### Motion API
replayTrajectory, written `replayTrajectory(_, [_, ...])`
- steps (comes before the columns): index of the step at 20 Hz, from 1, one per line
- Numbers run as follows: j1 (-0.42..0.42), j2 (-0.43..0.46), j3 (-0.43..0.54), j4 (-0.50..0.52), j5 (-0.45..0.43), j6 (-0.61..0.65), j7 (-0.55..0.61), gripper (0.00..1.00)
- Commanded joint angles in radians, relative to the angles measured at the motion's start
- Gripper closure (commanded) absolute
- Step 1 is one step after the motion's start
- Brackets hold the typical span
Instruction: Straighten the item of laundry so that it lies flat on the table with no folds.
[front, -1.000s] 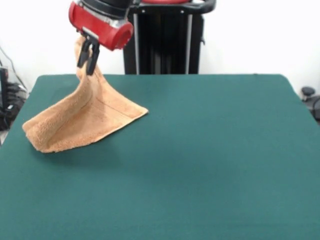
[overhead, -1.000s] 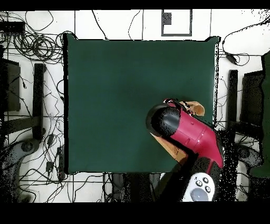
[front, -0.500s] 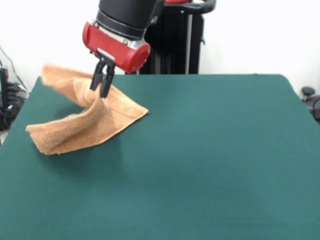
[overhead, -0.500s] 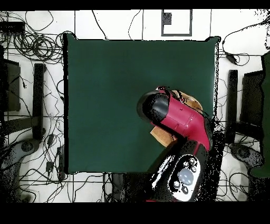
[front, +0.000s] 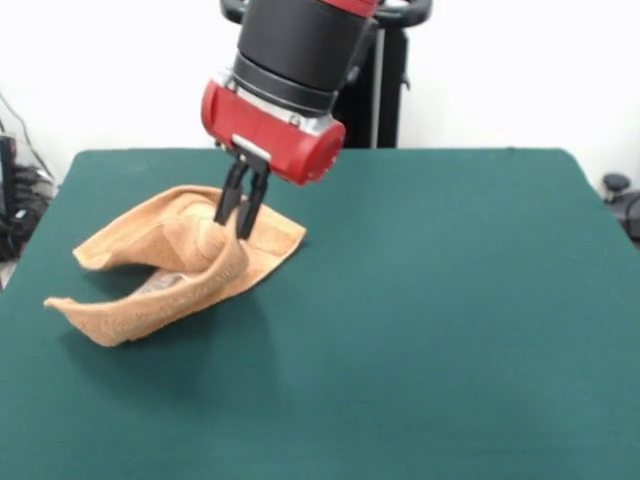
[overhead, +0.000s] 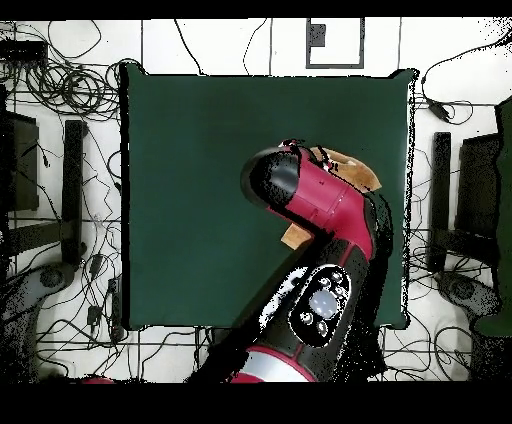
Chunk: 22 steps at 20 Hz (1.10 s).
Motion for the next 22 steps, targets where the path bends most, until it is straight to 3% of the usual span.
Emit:
replayTrajectory(1, [0.071, 0.104, 0.015, -0.152, 0.132, 0.077, 0.437, 1.00])
replayTrajectory(5, [0.136, 0.195, -0.124, -0.250, 0.176, 0.224, 0.597, 1.00])
replayTrajectory(9, [0.166, 0.272, -0.198, -0.319, 0.221, 0.276, 0.730, 1.00])
replayTrajectory(18, [0.114, 0.360, -0.183, -0.543, 0.265, 0.307, 0.842, 1.00])
replayTrajectory(21, [0.094, 0.417, -0.273, -0.696, 0.268, 0.451, 0.946, 1.00])
replayTrajectory(22, [0.091, 0.442, -0.349, -0.752, 0.265, 0.540, 1.007, 1.00])
